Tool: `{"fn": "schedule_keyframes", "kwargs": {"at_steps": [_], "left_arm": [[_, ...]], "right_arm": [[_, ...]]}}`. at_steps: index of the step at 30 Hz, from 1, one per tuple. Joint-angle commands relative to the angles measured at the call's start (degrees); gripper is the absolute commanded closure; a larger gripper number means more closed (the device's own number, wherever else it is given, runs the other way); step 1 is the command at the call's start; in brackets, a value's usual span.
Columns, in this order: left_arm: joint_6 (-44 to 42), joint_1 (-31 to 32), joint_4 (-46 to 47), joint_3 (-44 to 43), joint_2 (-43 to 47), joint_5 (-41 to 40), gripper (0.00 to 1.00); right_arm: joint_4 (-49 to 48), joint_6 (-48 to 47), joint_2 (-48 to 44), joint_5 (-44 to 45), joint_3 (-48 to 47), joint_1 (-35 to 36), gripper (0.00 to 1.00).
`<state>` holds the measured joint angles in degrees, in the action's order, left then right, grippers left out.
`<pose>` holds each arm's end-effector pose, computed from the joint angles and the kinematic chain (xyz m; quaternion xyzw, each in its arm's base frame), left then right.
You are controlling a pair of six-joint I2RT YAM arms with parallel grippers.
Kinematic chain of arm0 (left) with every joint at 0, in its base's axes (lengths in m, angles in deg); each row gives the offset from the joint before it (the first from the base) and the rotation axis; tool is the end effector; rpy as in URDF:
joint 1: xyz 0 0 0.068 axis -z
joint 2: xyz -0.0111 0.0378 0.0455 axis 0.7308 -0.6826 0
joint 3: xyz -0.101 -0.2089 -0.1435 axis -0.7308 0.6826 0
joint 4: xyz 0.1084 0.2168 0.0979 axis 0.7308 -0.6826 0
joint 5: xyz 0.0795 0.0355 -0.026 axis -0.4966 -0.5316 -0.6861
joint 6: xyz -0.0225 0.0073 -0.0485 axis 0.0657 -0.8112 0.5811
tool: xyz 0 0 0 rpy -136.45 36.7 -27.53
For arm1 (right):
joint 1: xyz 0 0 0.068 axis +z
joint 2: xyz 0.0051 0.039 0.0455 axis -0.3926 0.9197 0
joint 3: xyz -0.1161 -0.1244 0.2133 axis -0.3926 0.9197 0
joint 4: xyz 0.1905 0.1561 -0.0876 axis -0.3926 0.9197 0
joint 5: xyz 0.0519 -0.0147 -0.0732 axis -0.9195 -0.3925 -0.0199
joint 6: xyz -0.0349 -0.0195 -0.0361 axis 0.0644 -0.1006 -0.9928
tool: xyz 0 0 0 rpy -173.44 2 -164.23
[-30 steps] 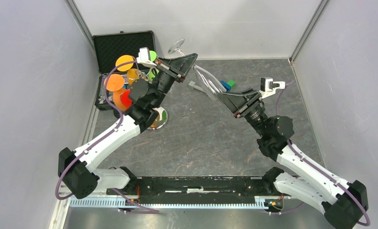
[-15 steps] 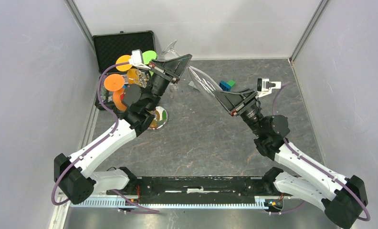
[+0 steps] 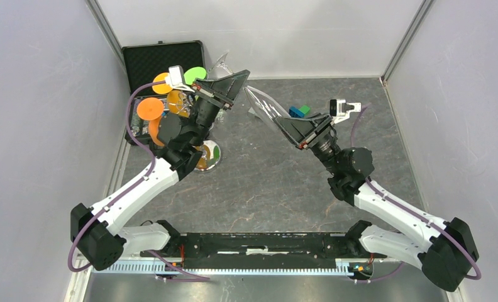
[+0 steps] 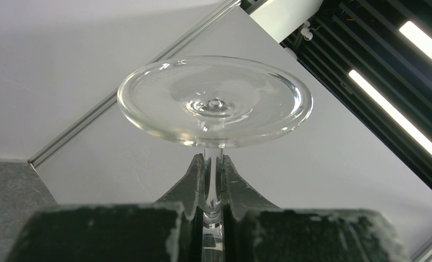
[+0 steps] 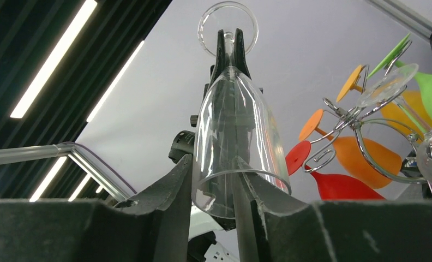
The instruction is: Take the wine glass off the wine glass rack
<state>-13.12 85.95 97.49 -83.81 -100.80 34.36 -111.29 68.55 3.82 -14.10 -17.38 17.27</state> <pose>0.2051 -0.1639 0.4447 -0.1144 0.4571 -0.6745 0.5684 0.1630 0.1445 0.3712 0.0841 0.4489 0.7707 0.4443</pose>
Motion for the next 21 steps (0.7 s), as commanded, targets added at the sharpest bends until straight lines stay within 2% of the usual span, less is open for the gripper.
{"fn": "schedule_keyframes", "kwargs": {"at_steps": [1, 2, 6, 9, 11, 15, 20, 21], "left_arm": [[-2.07, 0.94, 3.35, 0.97, 1.06, 5.21, 0.96], [-2.73, 0.90, 3.02, 1.12, 1.23, 5.43, 0.97], [-3.69, 0.90, 3.97, 3.06, 1.93, 4.14, 0.96], [-4.53, 0.92, 4.15, 4.04, 2.89, 3.87, 0.88], [-5.09, 0.90, 3.78, 4.49, 3.39, 4.00, 0.77], [-5.88, 0.90, 2.71, 4.89, 3.76, 6.51, 0.44], [-9.80, 0.90, -4.44, 3.41, 5.61, 10.68, 0.15], [-10.46, 0.92, -6.38, 3.05, 5.90, 11.19, 0.12]], "right_arm": [[1.52, 0.80, 1.25, -0.98, -3.97, -0.17, 0.63], [3.77, 0.35, 1.38, -1.51, -4.86, -0.21, 0.65], [6.97, -0.61, 0.73, -0.58, -4.70, -0.21, 0.89], [8.80, -2.96, -0.13, 0.19, -4.98, -0.21, 1.00], [8.92, -5.82, -0.84, 1.01, -5.37, -0.21, 1.00], [8.61, -14.36, -2.84, 3.25, -6.31, -0.24, 1.00], [9.25, -21.86, -6.19, 7.68, -6.23, -0.22, 1.00], [10.11, -22.81, -6.80, 9.25, -6.44, -0.21, 1.00]]}}
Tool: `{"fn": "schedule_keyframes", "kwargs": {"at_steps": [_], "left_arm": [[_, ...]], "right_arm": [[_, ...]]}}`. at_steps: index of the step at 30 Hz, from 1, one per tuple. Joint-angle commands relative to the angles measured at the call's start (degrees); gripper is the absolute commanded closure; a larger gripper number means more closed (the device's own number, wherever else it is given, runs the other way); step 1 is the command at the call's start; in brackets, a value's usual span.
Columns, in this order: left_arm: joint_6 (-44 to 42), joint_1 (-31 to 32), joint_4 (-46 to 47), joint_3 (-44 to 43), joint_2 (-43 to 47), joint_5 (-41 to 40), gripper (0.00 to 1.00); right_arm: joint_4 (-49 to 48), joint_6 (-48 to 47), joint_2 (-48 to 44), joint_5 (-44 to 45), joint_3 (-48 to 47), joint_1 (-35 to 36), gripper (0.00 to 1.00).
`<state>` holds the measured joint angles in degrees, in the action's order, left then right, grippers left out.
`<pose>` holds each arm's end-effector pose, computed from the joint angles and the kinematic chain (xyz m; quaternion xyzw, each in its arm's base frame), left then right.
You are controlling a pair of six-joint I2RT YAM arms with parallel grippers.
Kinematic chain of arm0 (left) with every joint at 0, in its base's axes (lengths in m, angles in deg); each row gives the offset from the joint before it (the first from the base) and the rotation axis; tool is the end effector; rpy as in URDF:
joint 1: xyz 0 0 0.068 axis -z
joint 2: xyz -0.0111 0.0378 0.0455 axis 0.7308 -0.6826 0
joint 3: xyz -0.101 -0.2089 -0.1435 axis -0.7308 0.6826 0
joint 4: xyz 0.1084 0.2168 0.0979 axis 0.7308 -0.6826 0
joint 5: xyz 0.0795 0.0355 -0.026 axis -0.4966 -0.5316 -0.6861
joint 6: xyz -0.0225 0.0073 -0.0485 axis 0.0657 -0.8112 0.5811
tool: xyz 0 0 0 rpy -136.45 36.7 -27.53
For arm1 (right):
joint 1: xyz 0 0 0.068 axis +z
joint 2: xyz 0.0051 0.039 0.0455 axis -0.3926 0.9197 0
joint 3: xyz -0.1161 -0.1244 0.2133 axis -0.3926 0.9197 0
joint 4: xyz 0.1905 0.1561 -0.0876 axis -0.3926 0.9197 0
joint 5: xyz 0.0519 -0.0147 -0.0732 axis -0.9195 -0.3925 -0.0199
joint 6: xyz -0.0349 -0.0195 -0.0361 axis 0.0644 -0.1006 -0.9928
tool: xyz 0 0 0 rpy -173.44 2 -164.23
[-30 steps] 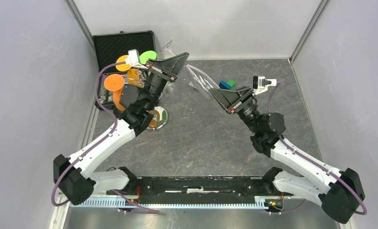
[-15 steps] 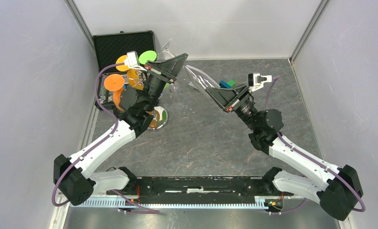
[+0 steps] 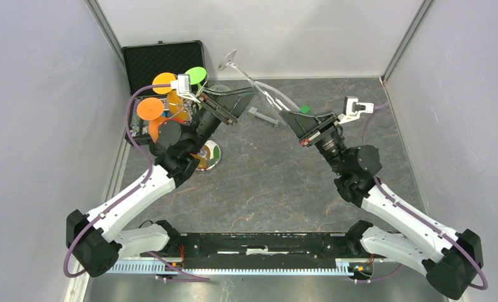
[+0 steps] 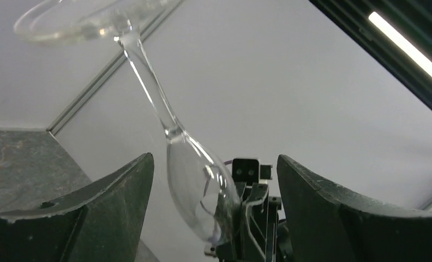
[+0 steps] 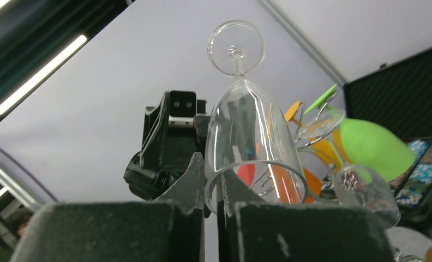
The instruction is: Take the wine glass off the wine glass rack
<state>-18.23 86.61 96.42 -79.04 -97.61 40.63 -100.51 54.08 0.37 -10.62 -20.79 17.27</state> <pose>0.1929 -0.1627 0.4275 -0.0469 0.4894 -0.6610 0.5669 0.1590 0.1383 0.3864 0.0596 0.4812 0.6892 0.5385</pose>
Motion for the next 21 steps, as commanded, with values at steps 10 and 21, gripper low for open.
{"fn": "schedule_keyframes", "kwargs": {"at_steps": [10, 21], "left_arm": [[-8.79, 0.26, -16.05, 0.13, 8.34, 2.56, 0.00], [-28.47, 0.03, -45.21, -17.14, 5.57, 7.46, 0.00]], "right_arm": [[42.51, -31.91, -7.22, 25.24, -19.90, -0.21, 1.00], [83.17, -48.40, 0.20, 40.82, -36.13, -0.53, 1.00]]}}
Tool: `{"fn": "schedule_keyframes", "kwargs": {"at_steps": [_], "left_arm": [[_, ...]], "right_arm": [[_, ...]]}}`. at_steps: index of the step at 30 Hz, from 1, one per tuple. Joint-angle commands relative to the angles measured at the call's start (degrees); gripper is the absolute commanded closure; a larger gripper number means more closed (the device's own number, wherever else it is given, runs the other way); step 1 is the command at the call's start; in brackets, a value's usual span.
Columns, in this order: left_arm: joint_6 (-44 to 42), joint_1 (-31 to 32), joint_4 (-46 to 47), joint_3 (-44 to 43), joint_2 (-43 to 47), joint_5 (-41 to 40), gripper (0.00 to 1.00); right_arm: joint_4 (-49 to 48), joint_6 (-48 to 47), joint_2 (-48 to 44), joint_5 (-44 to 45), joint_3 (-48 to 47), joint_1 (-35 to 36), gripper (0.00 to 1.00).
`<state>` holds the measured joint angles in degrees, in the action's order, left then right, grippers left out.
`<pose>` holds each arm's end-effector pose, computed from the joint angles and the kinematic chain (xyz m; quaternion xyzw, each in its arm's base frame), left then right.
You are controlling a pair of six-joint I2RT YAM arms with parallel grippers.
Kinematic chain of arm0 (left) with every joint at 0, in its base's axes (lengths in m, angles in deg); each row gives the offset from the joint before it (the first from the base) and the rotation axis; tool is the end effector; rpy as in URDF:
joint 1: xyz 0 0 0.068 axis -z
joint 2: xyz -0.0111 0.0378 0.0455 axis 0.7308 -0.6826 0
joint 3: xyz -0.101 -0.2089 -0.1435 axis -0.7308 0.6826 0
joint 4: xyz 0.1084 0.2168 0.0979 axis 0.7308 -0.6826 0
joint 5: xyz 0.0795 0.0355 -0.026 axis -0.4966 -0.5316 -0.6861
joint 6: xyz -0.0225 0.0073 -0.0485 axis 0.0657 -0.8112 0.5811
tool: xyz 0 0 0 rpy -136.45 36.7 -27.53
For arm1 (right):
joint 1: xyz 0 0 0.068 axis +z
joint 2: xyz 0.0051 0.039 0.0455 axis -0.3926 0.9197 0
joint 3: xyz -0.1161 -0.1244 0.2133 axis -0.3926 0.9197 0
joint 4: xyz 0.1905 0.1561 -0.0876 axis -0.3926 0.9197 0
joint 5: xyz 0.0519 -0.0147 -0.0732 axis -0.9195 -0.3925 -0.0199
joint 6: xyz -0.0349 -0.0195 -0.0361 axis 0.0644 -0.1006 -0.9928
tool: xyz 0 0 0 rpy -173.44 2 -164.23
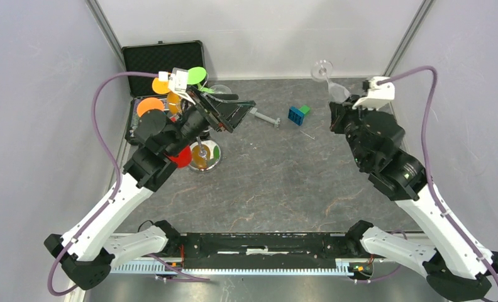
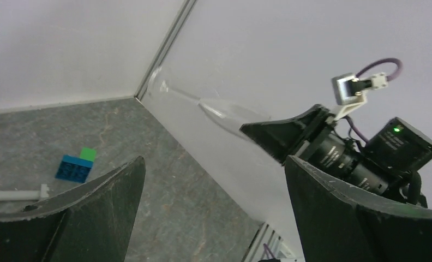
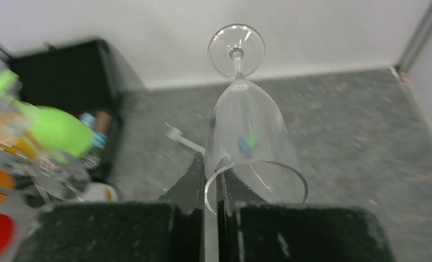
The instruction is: Take the wine glass off the wine glass rack
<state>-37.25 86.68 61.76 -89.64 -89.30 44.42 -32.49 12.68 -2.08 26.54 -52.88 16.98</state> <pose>0.1594 -0.1384 0.4616 0.0605 0.6038 -0.5289 0.5934 0.1411 0.0931 0.4618 0.0778 0.7101 0.1579 0.6818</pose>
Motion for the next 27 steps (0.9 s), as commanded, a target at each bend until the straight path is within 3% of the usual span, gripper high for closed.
{"fn": "schedule_keyframes", "kwargs": {"at_steps": [1, 10, 14, 22, 27], "left_arm": [[-9.88, -0.03, -11.86, -7.63, -3.59, 4.45, 0.00], [-12.96, -0.09, -15.76, -7.66, -4.11, 5.24, 0.00], [-13.60, -0.08, -17.37, -7.73, -4.03, 5.64, 0.00], [-14.74, -0.04, -19.62, -7.61, -4.19, 6.51, 0.00], [-16.89, -0.08, -23.20, -10.37, -5.90, 7.85, 0.00]], "right_arm": [[16.73, -7.57, 3.35, 2.61, -5.21, -0.44, 1.00], [31.22, -9.16, 11.17, -6.14, -9.62, -2.59, 1.00], [38.34, -12.26, 18.40, -11.06, -12.70, -8.93, 1.00], [39.84, -21.41, 24.61, -22.10, -13.54, -22.35, 1.00], [38.59, -22.52, 26.96, -25.92, -13.31, -25.12, 1.00]]}}
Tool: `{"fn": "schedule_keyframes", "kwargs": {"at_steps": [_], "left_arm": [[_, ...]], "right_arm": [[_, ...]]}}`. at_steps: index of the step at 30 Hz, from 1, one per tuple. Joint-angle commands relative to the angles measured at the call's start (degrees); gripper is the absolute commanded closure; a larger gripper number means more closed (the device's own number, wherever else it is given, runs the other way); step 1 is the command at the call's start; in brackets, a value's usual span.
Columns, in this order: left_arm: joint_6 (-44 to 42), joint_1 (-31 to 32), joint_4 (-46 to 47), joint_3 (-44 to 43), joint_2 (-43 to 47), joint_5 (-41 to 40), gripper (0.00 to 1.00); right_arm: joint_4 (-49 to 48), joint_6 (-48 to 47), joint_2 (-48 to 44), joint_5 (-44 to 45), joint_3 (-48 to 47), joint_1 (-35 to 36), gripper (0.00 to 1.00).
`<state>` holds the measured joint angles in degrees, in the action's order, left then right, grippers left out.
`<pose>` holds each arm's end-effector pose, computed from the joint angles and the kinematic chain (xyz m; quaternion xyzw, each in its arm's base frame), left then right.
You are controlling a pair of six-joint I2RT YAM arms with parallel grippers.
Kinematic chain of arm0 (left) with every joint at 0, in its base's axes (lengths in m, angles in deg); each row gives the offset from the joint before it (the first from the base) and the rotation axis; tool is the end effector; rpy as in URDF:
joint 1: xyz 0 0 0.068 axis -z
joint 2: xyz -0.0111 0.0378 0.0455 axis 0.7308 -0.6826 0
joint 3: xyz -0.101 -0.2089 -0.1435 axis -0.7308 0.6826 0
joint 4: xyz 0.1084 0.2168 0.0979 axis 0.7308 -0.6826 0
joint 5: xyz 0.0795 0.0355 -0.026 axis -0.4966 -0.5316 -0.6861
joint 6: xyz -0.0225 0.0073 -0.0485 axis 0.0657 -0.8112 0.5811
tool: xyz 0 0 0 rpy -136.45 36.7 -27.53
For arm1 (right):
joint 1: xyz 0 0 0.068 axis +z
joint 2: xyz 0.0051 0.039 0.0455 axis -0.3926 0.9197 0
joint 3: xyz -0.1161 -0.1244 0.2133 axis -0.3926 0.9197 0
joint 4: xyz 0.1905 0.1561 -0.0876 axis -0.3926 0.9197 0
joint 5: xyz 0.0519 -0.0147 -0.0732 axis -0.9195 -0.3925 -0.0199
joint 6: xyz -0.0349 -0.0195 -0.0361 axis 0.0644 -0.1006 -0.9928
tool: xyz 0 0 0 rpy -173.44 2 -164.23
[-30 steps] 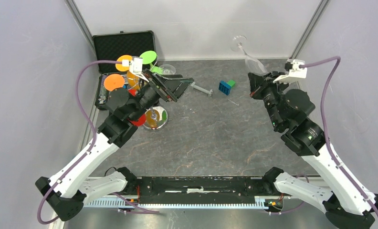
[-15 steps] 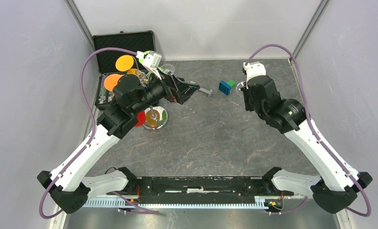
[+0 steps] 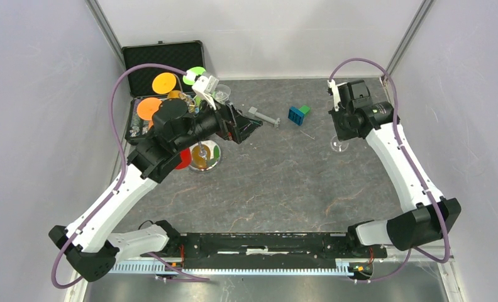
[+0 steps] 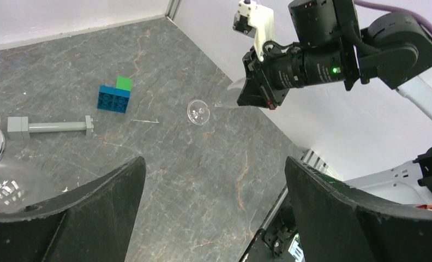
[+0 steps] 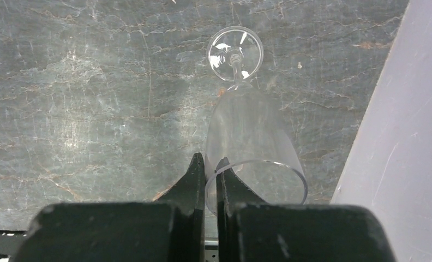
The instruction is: Take the wine glass off the wine glass rack
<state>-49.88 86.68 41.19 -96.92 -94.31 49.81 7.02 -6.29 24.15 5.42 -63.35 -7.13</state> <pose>0.1718 -0.1529 0.4481 0.1661 0.7049 -0.4368 0.5336 0.2556 0.0653 0.3625 -0.0932 0.9485 -0.0582 0.2970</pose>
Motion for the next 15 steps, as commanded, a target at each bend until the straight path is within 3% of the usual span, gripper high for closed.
{"fn": "schedule_keyframes", "kwargs": {"at_steps": [1, 15], "left_arm": [[-4.68, -0.04, -3.36, -3.44, -1.30, 2.60, 0.00], [-6.43, -0.08, -4.24, -2.99, -2.79, 4.36, 0.00]], "right_arm": [[-0.79, -3.63, 1.56, -4.55, -2.82, -1.28, 1.00], [-0.63, -4.86, 6.24, -5.57, -2.12, -2.09, 1.00]]}}
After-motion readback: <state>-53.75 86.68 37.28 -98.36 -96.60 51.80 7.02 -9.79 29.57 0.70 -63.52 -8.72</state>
